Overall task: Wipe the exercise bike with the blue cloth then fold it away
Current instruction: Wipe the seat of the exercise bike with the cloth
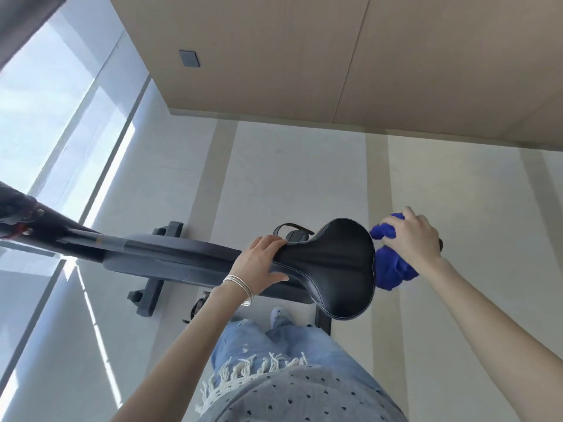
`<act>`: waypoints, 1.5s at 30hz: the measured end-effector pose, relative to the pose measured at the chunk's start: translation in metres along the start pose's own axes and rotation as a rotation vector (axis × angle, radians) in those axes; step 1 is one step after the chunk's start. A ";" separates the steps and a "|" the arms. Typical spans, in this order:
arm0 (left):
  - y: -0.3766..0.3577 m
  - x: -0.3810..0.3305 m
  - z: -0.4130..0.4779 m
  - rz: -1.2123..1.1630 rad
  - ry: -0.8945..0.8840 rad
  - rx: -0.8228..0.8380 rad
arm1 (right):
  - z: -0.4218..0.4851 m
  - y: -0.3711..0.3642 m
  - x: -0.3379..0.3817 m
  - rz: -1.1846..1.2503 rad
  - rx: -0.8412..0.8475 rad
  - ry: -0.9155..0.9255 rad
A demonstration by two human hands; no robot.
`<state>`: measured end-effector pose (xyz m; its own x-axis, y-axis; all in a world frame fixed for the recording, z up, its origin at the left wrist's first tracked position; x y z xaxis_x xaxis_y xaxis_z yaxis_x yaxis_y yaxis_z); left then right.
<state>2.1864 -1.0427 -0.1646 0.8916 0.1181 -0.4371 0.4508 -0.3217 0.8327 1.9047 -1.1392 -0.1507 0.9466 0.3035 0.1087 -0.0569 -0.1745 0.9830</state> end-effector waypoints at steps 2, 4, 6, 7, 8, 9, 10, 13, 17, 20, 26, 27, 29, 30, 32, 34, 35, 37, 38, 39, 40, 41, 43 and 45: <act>-0.005 -0.009 0.002 0.033 -0.015 0.008 | -0.016 -0.029 -0.006 0.146 0.109 -0.040; -0.006 -0.012 0.002 0.055 -0.017 -0.003 | -0.038 -0.046 -0.006 0.375 0.015 -0.173; -0.007 -0.013 0.002 0.075 -0.017 -0.017 | -0.054 -0.045 -0.007 0.566 -0.161 -0.300; -0.008 -0.013 0.002 0.086 -0.018 -0.014 | -0.057 -0.039 -0.008 0.616 -0.236 -0.319; -0.008 -0.014 0.002 0.093 -0.021 -0.010 | -0.058 -0.029 -0.008 0.642 -0.308 -0.311; -0.008 -0.014 0.002 0.096 -0.023 -0.010 | -0.058 -0.017 -0.004 0.647 -0.374 -0.278; -0.007 -0.014 0.002 0.095 -0.024 -0.014 | -0.055 -0.004 0.004 0.631 -0.423 -0.218; -0.007 -0.016 0.001 0.090 -0.017 -0.031 | -0.044 0.019 0.050 0.483 -0.382 0.024; -0.011 -0.018 -0.005 0.145 -0.006 -0.021 | -0.046 0.011 0.087 0.322 -0.253 0.127; -0.018 -0.019 -0.012 0.221 0.007 -0.013 | -0.066 0.007 0.097 0.267 -0.279 0.198; -0.024 -0.023 -0.029 0.293 0.031 -0.045 | -0.128 -0.014 0.125 0.222 -0.273 0.203; -0.025 -0.023 -0.034 0.299 0.027 -0.045 | -0.137 -0.018 0.130 0.219 -0.248 0.202; -0.028 -0.025 -0.046 0.313 0.003 -0.029 | -0.150 -0.026 0.137 0.200 -0.159 0.193; -0.029 -0.025 -0.054 0.318 -0.016 -0.011 | -0.155 -0.030 0.139 0.195 -0.100 0.177; -0.032 -0.026 -0.070 0.331 -0.061 0.013 | -0.170 -0.037 0.140 0.208 -0.009 0.123; -0.033 -0.027 -0.087 0.353 -0.104 0.019 | -0.192 -0.036 0.135 0.231 -0.030 0.044; -0.033 -0.028 -0.095 0.362 -0.120 0.017 | -0.204 -0.034 0.132 0.239 -0.059 0.005; -0.035 -0.031 -0.110 0.373 -0.159 0.004 | -0.228 -0.027 0.127 0.232 -0.118 -0.047; -0.037 -0.034 -0.118 0.377 -0.185 -0.001 | -0.238 -0.023 0.125 0.231 -0.148 -0.072; -0.039 -0.038 -0.125 0.379 -0.214 -0.006 | -0.248 -0.018 0.123 0.237 -0.179 -0.102; -0.041 -0.044 -0.131 0.380 -0.244 -0.013 | -0.258 -0.014 0.121 0.246 -0.210 -0.129; -0.042 -0.050 -0.138 0.381 -0.278 -0.022 | -0.268 -0.010 0.120 0.252 -0.237 -0.154; -0.047 -0.066 -0.150 0.392 -0.353 -0.041 | -0.287 -0.007 0.118 0.245 -0.267 -0.190; -0.054 -0.082 -0.161 0.414 -0.421 -0.049 | -0.306 -0.006 0.115 0.221 -0.284 -0.220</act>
<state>2.0955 -0.8836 -0.1183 0.9048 -0.3940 -0.1617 0.0798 -0.2162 0.9731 1.9164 -0.8165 -0.0989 0.9454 0.0751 0.3172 -0.3219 0.0620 0.9447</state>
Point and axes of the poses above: each hand's wrist, its own z-axis towards the middle knuckle, its own y-axis out of the back of the hand, x = y × z, the point moved 7 cm from there along z, towards the middle knuckle, and after that the axes turned 12 degrees about y, right-handed, at the moved point
